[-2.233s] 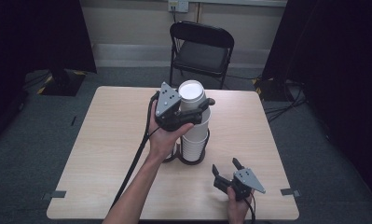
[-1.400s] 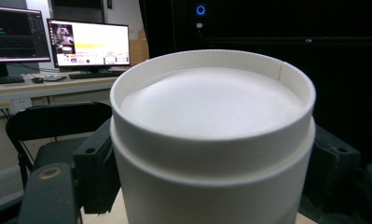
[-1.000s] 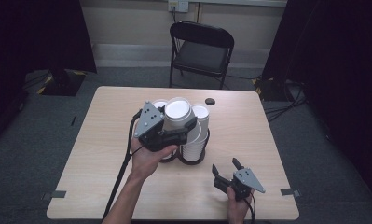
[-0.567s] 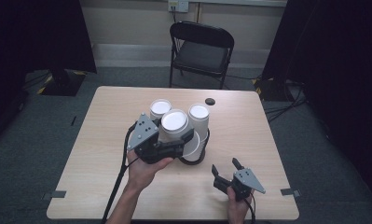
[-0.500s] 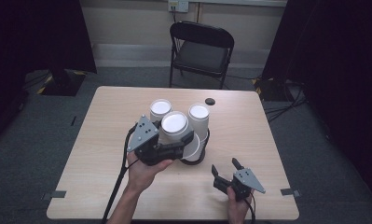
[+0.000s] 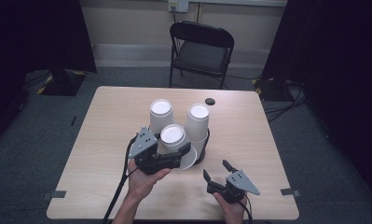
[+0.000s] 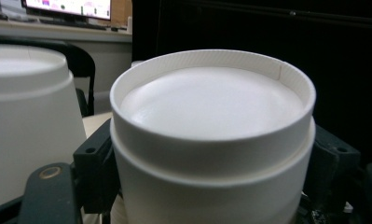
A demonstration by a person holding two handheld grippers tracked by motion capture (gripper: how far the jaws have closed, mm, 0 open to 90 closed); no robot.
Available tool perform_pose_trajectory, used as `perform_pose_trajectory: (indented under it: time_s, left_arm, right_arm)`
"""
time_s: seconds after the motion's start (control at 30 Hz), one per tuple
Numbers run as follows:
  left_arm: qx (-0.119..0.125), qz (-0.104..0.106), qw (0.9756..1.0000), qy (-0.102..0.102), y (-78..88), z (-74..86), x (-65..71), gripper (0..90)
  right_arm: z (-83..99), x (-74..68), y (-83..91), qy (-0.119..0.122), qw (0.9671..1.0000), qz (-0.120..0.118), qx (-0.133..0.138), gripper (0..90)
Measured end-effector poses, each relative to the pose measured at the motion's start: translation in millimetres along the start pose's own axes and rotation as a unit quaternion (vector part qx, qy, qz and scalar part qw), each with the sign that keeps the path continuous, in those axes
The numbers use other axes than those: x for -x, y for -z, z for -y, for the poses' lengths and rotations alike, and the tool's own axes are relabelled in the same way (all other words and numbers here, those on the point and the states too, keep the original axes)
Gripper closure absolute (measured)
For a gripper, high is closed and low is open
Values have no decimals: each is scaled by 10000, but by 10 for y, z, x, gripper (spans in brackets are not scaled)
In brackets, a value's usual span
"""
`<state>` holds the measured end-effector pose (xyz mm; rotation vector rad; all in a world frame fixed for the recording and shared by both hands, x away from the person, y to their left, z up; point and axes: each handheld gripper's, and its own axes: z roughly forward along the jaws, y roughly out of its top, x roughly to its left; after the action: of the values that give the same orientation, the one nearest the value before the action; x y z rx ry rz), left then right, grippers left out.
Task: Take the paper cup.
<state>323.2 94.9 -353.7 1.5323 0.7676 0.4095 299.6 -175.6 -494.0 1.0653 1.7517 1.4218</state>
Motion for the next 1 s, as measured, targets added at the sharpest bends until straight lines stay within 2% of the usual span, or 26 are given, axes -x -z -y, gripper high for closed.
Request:
perform_pose_trajectory:
  time_s: [0.1, 0.13, 0.23, 0.27, 0.37, 0.43, 0.47, 0.5, 0.53, 0.63, 0.87, 0.9, 0.93, 1.0]
  left_arm:
    - [-126, 1, 9998, 175, -22, 105, -40, 209]
    - [-157, 12, 9996, 216, -22, 130, -51, 209]
    - [-213, 33, 9987, 456, -20, 248, -108, 209]
    - [-213, 33, 9987, 456, -20, 248, -108, 209]
    - [-216, 188, 9966, 777, -9, 346, -167, 209]
    - [-268, 114, 9958, 868, -3, 420, -203, 209]
    - [-270, 140, 9949, 961, -2, 445, -213, 209]
    - [-270, 140, 9949, 961, -2, 445, -213, 209]
    - [-265, 210, 9930, 1135, 5, 489, -231, 209]
    - [-278, 189, 9917, 1242, 11, 532, -240, 209]
    - [-339, 284, 9852, 1656, 6, 654, -272, 209]
    - [-349, 311, 9843, 1704, 11, 673, -276, 209]
    - [-349, 311, 9843, 1704, 11, 673, -276, 209]
    - [-364, 342, 9826, 1790, 17, 689, -277, 208]
  right_arm:
    - [-1, -129, -38, 75, 9997, -226, -31, 195]
    - [-1, -129, -38, 75, 9997, -226, -31, 195]
    - [-5, -210, -45, 32, 9989, -458, 13, 210]
    - [-5, -210, -45, 32, 9989, -458, 13, 210]
    - [-13, -274, -34, -4, 9974, -717, 72, 232]
    - [-10, -294, -31, 7, 9967, -807, 97, 254]
    - [-9, -306, -30, 2, 9963, -848, 106, 265]
    - [-8, -316, -28, 13, 9960, -883, 124, 284]
    - [-7, -327, -24, 18, 9956, -927, 138, 294]
    - [-11, -347, -21, 72, 9949, -989, 201, 309]
    - [-36, -424, -4, 241, 9915, -1194, 460, 379]
    - [-43, -442, -1, 279, 9902, -1261, 535, 398]
    - [-43, -442, -1, 279, 9902, -1261, 535, 398]
    - [-49, -452, -4, 302, 9890, -1317, 607, 411]
